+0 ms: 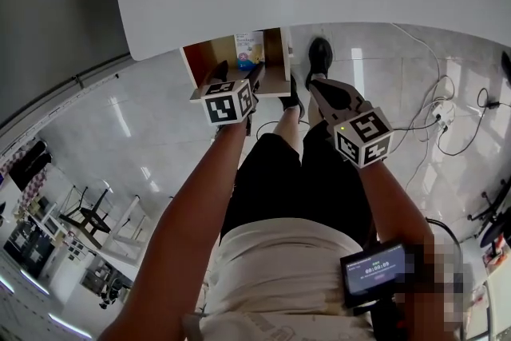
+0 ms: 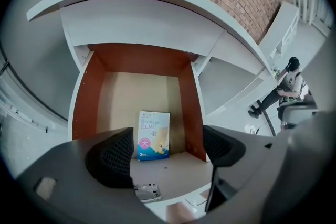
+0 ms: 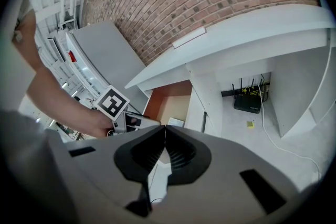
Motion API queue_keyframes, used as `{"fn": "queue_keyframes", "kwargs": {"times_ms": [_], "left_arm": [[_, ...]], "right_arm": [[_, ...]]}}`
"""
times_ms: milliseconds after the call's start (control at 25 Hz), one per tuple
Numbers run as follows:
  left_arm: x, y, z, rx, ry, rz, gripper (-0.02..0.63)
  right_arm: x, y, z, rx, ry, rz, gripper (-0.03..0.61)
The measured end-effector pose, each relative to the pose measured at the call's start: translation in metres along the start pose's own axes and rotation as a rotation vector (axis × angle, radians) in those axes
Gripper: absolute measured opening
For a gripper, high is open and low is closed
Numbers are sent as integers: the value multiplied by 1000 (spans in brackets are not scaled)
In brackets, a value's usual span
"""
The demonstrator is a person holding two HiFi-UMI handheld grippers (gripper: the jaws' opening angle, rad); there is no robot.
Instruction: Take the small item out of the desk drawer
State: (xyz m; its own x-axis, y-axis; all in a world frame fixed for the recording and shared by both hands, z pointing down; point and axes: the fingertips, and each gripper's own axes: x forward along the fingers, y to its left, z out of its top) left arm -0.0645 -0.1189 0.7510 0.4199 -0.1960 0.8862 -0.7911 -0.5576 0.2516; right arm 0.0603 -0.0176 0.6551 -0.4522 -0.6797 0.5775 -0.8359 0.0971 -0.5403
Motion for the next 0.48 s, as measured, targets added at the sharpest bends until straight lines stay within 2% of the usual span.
{"fn": "queue_keyframes", "kwargs": {"times_ms": [480], "left_arm": [[29, -2, 13, 1, 14, -30, 390]], "right_arm": [[5, -20, -3, 30, -13, -6, 6]]}}
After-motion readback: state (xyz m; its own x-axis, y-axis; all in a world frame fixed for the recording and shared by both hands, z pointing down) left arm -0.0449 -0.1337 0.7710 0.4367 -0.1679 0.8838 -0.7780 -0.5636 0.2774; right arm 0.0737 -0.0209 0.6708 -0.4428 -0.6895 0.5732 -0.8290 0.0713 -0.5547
